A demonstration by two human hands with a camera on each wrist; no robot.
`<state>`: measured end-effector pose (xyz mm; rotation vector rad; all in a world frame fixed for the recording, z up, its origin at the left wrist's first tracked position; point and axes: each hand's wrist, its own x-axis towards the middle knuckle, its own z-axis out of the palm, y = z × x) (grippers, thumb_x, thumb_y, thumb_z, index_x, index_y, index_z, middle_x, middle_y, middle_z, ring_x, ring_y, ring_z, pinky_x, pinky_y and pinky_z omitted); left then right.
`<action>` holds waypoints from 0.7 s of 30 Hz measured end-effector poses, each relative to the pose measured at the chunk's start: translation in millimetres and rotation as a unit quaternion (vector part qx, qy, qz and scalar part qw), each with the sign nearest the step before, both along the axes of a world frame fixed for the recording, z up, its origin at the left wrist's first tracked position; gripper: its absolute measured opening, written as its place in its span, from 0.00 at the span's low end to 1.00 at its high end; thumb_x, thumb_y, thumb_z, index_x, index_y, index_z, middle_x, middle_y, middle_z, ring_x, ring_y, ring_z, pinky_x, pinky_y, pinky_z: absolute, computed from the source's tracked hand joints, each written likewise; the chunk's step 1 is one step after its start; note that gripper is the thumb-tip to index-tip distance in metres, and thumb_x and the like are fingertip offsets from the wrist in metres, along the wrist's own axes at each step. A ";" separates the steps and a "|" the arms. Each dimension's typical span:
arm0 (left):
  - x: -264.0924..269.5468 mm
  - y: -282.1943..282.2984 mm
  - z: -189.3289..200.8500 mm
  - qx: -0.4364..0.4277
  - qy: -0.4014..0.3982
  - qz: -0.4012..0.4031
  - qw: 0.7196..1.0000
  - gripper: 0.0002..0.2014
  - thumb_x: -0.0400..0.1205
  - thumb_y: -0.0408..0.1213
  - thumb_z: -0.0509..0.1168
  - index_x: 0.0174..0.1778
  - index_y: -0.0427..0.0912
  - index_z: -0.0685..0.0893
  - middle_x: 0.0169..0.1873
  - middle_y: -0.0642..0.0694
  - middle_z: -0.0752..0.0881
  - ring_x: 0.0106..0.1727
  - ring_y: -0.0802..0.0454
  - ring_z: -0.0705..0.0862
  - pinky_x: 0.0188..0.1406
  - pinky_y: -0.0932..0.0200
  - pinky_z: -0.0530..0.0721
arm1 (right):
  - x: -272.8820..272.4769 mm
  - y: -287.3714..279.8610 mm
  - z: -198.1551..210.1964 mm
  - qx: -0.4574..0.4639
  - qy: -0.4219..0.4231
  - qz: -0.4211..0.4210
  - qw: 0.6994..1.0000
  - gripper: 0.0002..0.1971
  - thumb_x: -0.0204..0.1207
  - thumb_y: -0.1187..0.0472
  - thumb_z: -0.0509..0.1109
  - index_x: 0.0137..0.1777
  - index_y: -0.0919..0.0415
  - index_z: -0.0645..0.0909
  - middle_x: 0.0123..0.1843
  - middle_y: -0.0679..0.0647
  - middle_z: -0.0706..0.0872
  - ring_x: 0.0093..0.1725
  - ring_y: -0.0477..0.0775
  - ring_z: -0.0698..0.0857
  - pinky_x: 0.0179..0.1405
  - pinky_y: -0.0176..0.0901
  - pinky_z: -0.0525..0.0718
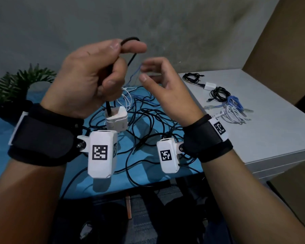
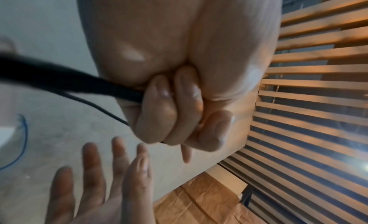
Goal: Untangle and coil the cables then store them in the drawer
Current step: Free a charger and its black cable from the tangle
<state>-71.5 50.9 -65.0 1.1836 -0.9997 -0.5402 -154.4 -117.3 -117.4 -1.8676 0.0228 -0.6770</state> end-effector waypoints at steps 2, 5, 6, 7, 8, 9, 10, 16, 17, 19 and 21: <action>-6.5 -2.0 -0.3 0.018 0.004 -0.024 1.000 0.19 0.89 0.39 0.51 0.68 0.36 0.83 0.17 0.51 0.66 0.19 0.50 0.50 0.21 0.55 0.50 | 2.1 5.3 1.8 0.030 -0.034 0.037 0.998 0.27 0.83 0.61 0.69 0.80 0.57 0.66 0.74 0.56 0.79 0.70 0.51 0.80 0.76 0.56 0.78; -14.4 -7.9 -2.8 0.046 -0.006 -0.064 0.997 0.19 0.88 0.39 0.53 0.63 0.34 0.84 0.17 0.50 0.64 0.21 0.50 0.50 0.20 0.55 0.49 | 1.8 10.8 6.1 0.052 -0.083 0.091 0.991 0.19 0.85 0.72 0.62 0.74 0.64 0.70 0.60 0.54 0.84 0.64 0.48 0.82 0.73 0.48 0.80; -15.3 -8.7 -3.0 0.050 -0.007 -0.066 0.997 0.18 0.89 0.40 0.53 0.60 0.34 0.85 0.18 0.50 0.64 0.21 0.50 0.51 0.20 0.56 0.50 | 0.7 12.5 8.6 0.053 -0.084 0.094 0.991 0.13 0.86 0.72 0.59 0.68 0.66 0.75 0.52 0.54 0.84 0.56 0.49 0.84 0.64 0.45 0.85; -15.4 -9.1 -2.9 0.052 -0.005 -0.058 0.997 0.18 0.90 0.41 0.52 0.57 0.36 0.86 0.18 0.51 0.63 0.21 0.50 0.52 0.20 0.57 0.50 | -1.2 13.8 10.5 0.064 -0.077 0.097 0.990 0.10 0.88 0.70 0.57 0.62 0.65 0.78 0.43 0.55 0.82 0.45 0.52 0.85 0.51 0.46 0.88; -14.5 -9.2 -2.4 0.050 -0.001 -0.042 0.998 0.18 0.91 0.42 0.52 0.54 0.37 0.86 0.19 0.52 0.62 0.20 0.51 0.53 0.20 0.59 0.51 | -2.6 13.0 11.0 0.078 -0.064 0.092 0.991 0.11 0.91 0.66 0.56 0.59 0.64 0.80 0.34 0.55 0.77 0.33 0.54 0.82 0.40 0.50 0.87; -13.1 -9.0 -1.8 0.044 0.003 -0.022 0.999 0.18 0.92 0.43 0.52 0.53 0.39 0.86 0.19 0.52 0.61 0.19 0.53 0.54 0.20 0.60 0.52 | -4.0 10.2 10.8 0.087 -0.049 0.078 0.992 0.13 0.92 0.62 0.55 0.56 0.63 0.81 0.29 0.54 0.71 0.25 0.54 0.76 0.31 0.52 0.82; -11.3 -8.5 -1.2 0.032 0.009 -0.004 0.999 0.18 0.92 0.43 0.51 0.53 0.41 0.86 0.19 0.53 0.61 0.19 0.56 0.55 0.20 0.62 0.53 | -4.8 6.2 10.3 0.089 -0.036 0.059 0.994 0.14 0.93 0.59 0.55 0.55 0.63 0.81 0.26 0.51 0.67 0.21 0.52 0.70 0.25 0.50 0.76; 5.4 -7.0 -1.8 -0.064 0.054 0.063 0.995 0.17 0.94 0.45 0.48 0.59 0.46 0.81 0.21 0.54 0.65 0.20 0.58 0.55 0.20 0.60 0.54 | -14.4 -27.0 13.6 0.043 -0.031 -0.034 0.998 0.13 0.91 0.59 0.61 0.52 0.66 0.84 0.24 0.40 0.66 0.22 0.40 0.63 0.21 0.31 0.62; 5.8 -8.8 -3.3 -0.066 0.054 0.072 0.994 0.16 0.94 0.45 0.48 0.61 0.46 0.81 0.22 0.54 0.66 0.20 0.58 0.55 0.20 0.60 0.54 | -16.2 -29.3 14.7 0.036 -0.033 -0.045 0.998 0.13 0.91 0.60 0.62 0.53 0.67 0.85 0.24 0.40 0.66 0.23 0.40 0.63 0.22 0.30 0.64; 2.5 -13.9 -6.2 -0.066 0.049 0.085 0.993 0.16 0.94 0.46 0.49 0.62 0.45 0.81 0.22 0.54 0.66 0.21 0.57 0.56 0.21 0.58 0.54 | -17.7 -30.4 14.3 0.024 -0.032 -0.058 0.998 0.14 0.91 0.60 0.62 0.54 0.68 0.85 0.26 0.42 0.66 0.24 0.40 0.64 0.24 0.29 0.65; -4.1 -19.8 -8.0 -0.061 0.047 0.093 0.993 0.16 0.94 0.46 0.49 0.61 0.46 0.81 0.22 0.53 0.66 0.22 0.56 0.56 0.22 0.56 0.53 | -16.6 -28.6 11.9 0.002 -0.016 -0.060 0.998 0.13 0.90 0.60 0.62 0.54 0.64 0.87 0.26 0.41 0.67 0.25 0.40 0.65 0.25 0.29 0.65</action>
